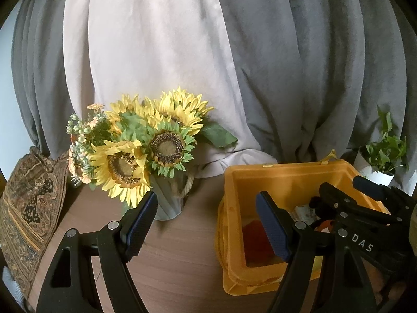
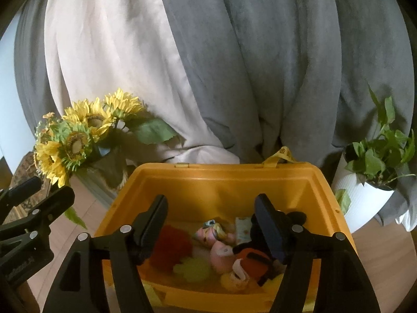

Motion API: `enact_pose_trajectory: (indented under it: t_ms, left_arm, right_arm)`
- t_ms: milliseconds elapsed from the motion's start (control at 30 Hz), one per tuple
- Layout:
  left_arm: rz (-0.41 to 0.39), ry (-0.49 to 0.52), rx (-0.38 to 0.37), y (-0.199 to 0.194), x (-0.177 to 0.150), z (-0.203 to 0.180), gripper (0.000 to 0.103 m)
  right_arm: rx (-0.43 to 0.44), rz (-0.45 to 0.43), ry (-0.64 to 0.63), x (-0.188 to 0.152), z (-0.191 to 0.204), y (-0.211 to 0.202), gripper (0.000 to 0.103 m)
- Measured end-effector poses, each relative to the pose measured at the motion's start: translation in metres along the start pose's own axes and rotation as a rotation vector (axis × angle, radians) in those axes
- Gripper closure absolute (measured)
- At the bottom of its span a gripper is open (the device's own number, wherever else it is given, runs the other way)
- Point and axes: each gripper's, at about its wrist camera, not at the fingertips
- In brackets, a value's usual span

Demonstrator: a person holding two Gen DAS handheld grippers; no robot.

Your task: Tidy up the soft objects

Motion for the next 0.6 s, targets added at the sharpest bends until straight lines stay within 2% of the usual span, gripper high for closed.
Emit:
enact_pose_trajectory:
  t_ms: [233, 300, 600]
  left_arm:
    - [-0.047, 0.026, -0.012, -0.029, -0.004, -0.003, 0.022]
    - [-0.064, 0.033, -0.020, -0.041, -0.007, -0.004, 0.021]
    - [-0.115, 0.072, -0.046, -0.092, -0.021, -0.011, 0.014]
  right_arm:
    - [-0.037, -0.021, 0.017, -0.006, -0.005, -0.033, 0.032]
    - [-0.053, -0.029, 0.033, -0.009, -0.009, -0.045, 0.026]
    - [-0.117, -0.057, 0.096, -0.030, -0.023, -0.102, 0.019]
Point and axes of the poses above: each gripper's, at about its wrist camera, not at the fingertips, and y roughly the way its jaws point, z to its left, x to its top, and after that the axes turned 9 degrees about -x, right-handed
